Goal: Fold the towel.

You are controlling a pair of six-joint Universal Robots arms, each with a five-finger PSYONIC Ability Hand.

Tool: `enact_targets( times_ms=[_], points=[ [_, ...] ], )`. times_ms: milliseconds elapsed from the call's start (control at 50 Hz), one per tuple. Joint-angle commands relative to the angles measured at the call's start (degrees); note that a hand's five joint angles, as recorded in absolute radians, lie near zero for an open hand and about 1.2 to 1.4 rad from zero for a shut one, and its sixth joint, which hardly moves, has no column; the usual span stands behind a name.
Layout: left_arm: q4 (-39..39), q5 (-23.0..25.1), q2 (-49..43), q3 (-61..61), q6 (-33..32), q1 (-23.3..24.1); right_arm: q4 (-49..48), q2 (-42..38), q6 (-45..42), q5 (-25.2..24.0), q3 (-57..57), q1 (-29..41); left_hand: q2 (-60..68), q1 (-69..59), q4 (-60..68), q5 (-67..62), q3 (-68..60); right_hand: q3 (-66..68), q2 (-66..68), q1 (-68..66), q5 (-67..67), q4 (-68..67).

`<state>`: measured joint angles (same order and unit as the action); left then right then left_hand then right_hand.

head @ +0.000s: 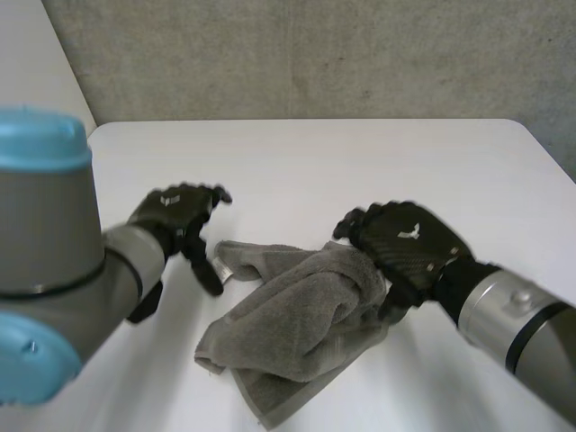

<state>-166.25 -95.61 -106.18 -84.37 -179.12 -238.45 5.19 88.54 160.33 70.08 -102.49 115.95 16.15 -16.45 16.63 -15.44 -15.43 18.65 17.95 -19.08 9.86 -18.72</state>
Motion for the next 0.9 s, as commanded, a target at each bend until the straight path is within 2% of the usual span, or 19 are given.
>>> enact_targets(
  times_ms=[20, 120, 160, 180, 220, 240, 260, 300, 360, 420, 560, 680, 700, 720, 760, 780, 800, 840, 900],
  points=[
    [-9.3, -0.1, 3.2, -12.9, -6.8, 0.8, -5.7, -1.4, 0.1, 0.7, -3.6, 6.6, -0.1, 0.3, -0.5, 9.3, -0.7, 1.2, 1.9, -0.8, 0.0, -1.1],
    [-14.9, -0.2, 2.8, -17.9, -10.3, 1.1, -9.9, -6.9, 0.1, 1.2, -5.0, 8.5, 0.8, -0.5, 0.3, 8.5, -1.5, 3.4, 4.1, -2.9, 2.2, -3.3],
    [-16.1, -0.2, 2.5, -18.7, -11.2, 1.4, -11.9, -10.3, 0.2, 2.9, -4.2, 8.2, 0.8, -0.5, 0.3, 8.5, -1.5, 15.1, 15.8, -14.6, 13.9, -15.0],
    [-17.1, -0.2, 1.9, -19.2, -12.0, 1.7, -11.9, -10.3, 0.2, 3.0, -4.2, 8.1, 0.8, -0.5, 0.3, 8.5, -1.5, 15.2, 15.9, -14.7, 13.9, -15.1],
    [-17.8, -0.1, 0.8, -19.4, -12.6, 1.9, -13.8, -12.4, -0.1, 7.1, -2.7, 7.7, 0.8, -0.5, 0.3, 8.5, -1.5, 42.9, 43.6, -42.5, 41.7, -42.9],
    [-18.1, 0.0, -0.2, -19.4, -12.7, 2.3, -13.8, -12.4, -0.1, 7.1, -2.7, 7.7, 0.8, -0.5, 0.3, 8.5, -1.5, 43.1, 43.8, -42.6, 41.9, -43.0],
    [-18.1, 0.0, -0.2, -19.4, -12.7, 2.3, -15.0, -13.0, -0.5, 9.5, -1.3, 7.7, 0.8, -0.5, 0.3, 8.5, -1.5, 56.6, 57.3, -56.1, 55.4, -56.5],
    [-18.4, 0.2, -1.7, -19.1, -12.7, 2.9, -15.6, -13.3, -1.1, 11.5, 0.2, 7.2, 0.6, -0.3, 0.1, 8.7, -1.3, 61.3, 62.0, -60.9, 60.1, -61.2],
    [-19.6, 0.2, -3.0, -18.6, -12.7, 3.8, -16.2, -13.5, -3.0, 13.9, 2.9, 3.2, 0.5, -0.2, 0.0, 8.8, -1.2, 61.4, 62.1, -60.9, 60.1, -61.3],
    [-20.5, 0.2, -3.5, -18.4, -12.7, 4.3, -15.9, -14.0, -4.8, 13.5, 5.0, -0.4, 0.6, -0.3, 0.1, 8.7, -1.3, 61.4, 62.1, -60.9, 60.1, -61.3],
    [-27.0, -0.2, -6.4, -16.6, -12.9, 6.3, -15.7, -18.2, -5.4, 12.3, 9.1, -2.3, 1.3, -1.0, 0.8, 8.0, -2.0, 61.4, 62.1, -60.9, 60.1, -61.3],
    [-28.2, 0.0, -8.7, -13.5, -12.1, 7.6, -15.2, -22.4, -6.5, 12.2, 10.8, -3.7, 3.1, -2.8, 2.7, 6.1, -3.9, 61.4, 62.1, -60.9, 60.1, -61.3],
    [-28.2, 0.0, -8.7, -13.5, -12.1, 7.6, -15.1, -23.0, -7.0, 12.3, 11.1, -4.1, 3.1, -2.9, 2.7, 6.1, -3.9, 52.7, 53.5, -52.3, 51.5, -52.7],
    [-28.2, -0.2, -9.0, -12.8, -12.0, 8.1, -15.1, -23.0, -7.0, 12.3, 11.1, -4.1, 3.1, -2.9, 2.7, 6.1, -3.9, 52.7, 53.4, -52.2, 51.5, -52.6],
    [-28.2, -0.3, -9.3, -11.9, -12.0, 8.7, -15.0, -23.4, -7.5, 13.2, 11.8, -4.9, 3.1, -2.9, 2.7, 6.1, -3.9, 16.0, 16.7, -15.6, 14.8, -16.0],
    [-28.2, -0.4, -9.5, -11.1, -12.0, 9.2, -15.0, -23.4, -7.5, 13.2, 11.8, -4.9, 2.8, -2.5, 2.3, 6.5, -3.5, 15.8, 16.5, -15.4, 14.6, -15.8],
    [-28.2, -0.4, -9.5, -11.1, -12.0, 9.2, -14.4, -23.4, -7.4, 13.4, 11.9, -5.5, 2.8, -2.5, 2.3, 6.5, -3.5, 0.0, 0.7, 0.4, -1.2, 0.1],
    [-27.9, -0.6, -9.4, -9.8, -11.9, 10.3, -13.8, -22.8, -7.3, 13.7, 11.6, -6.3, 2.0, -1.7, 1.5, 7.3, -2.7, -8.0, -7.3, 8.4, -9.2, 8.1],
    [-27.8, -0.7, -9.3, -9.1, -11.8, 11.4, -11.9, -20.3, -7.0, 13.8, 10.6, -6.8, 1.0, -0.7, 0.5, 8.3, -1.7, -8.6, -7.9, 9.1, -9.9, 8.7]
  ],
)
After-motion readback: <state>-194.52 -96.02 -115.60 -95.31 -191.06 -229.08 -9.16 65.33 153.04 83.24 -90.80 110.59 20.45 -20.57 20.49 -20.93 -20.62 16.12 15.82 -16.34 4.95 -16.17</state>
